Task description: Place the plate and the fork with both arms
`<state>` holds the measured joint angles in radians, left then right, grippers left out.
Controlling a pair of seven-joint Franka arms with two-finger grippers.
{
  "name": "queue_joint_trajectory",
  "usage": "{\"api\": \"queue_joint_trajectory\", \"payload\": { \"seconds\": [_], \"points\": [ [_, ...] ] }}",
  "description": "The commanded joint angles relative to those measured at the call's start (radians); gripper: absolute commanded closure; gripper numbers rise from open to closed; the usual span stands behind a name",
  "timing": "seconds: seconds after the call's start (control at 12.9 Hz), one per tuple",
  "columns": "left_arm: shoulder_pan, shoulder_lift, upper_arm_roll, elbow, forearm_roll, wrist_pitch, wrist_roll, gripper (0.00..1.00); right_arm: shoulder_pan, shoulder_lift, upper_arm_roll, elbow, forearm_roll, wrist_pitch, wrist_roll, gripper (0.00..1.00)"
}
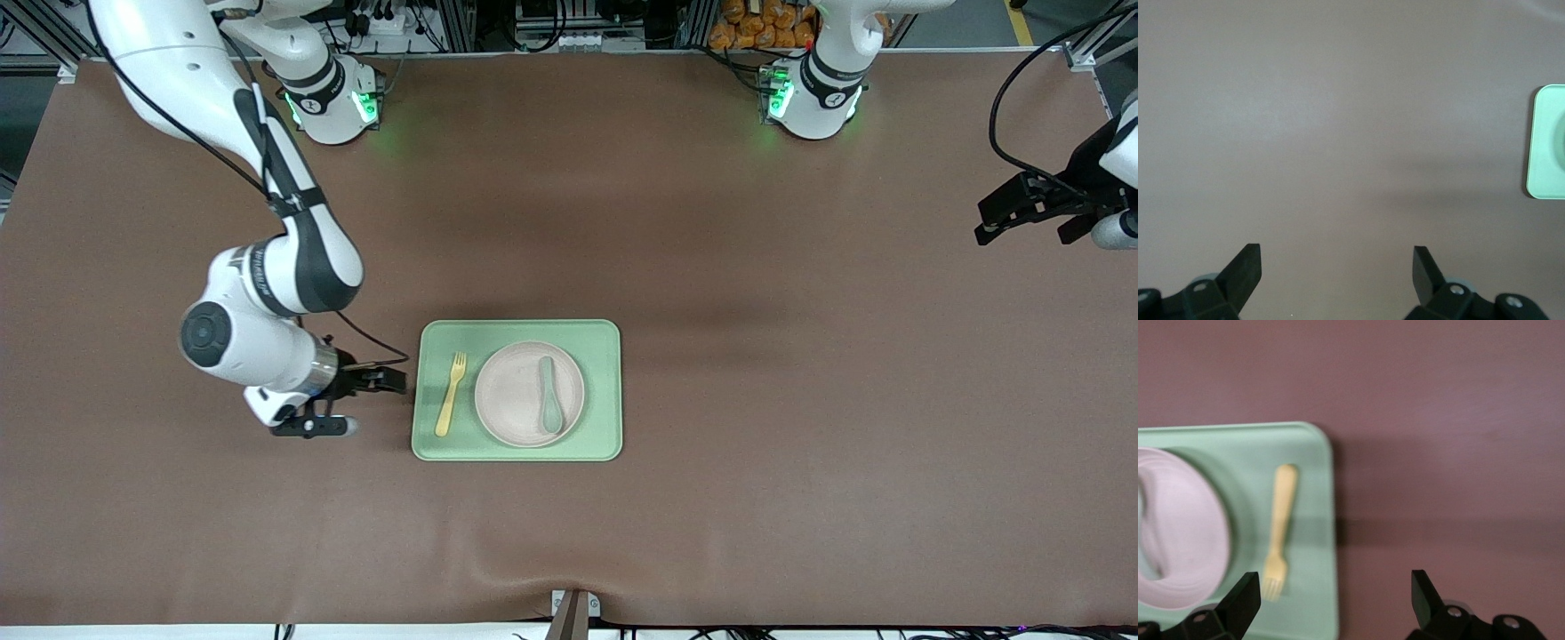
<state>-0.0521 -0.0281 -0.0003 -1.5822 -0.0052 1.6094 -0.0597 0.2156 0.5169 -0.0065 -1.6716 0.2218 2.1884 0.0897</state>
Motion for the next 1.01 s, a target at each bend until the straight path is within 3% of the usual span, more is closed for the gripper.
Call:
{"api": "queue_joint_trajectory", "payload": {
  "seconds": [0.0, 0.16, 0.39, 0.62, 0.93],
  "points": [
    [0.003, -0.001, -0.004, 0.013, -0.018, -0.014, 0.012, 0.0, -0.077, -0.09, 0.013, -0.026, -0.058, -0.064, -0.016, 0.0],
    [0.003, -0.001, -0.004, 0.011, -0.018, -0.014, 0.015, 0.0, -0.126, -0.193, 0.011, -0.025, -0.081, -0.177, -0.016, 0.0],
    [0.001, -0.001, -0.006, 0.011, -0.018, -0.014, 0.014, 0.0, -0.177, -0.354, 0.014, -0.02, -0.183, -0.347, -0.033, 0.0],
    [0.003, -0.001, -0.006, 0.011, -0.018, -0.014, 0.015, 0.0, -0.211, -0.486, 0.01, -0.013, -0.182, -0.496, -0.126, 0.0],
    [0.001, -0.001, -0.004, 0.011, -0.016, -0.014, 0.015, 0.0, -0.209, -0.538, -0.015, 0.123, -0.185, -0.721, -0.151, 0.0]
  ]
}}
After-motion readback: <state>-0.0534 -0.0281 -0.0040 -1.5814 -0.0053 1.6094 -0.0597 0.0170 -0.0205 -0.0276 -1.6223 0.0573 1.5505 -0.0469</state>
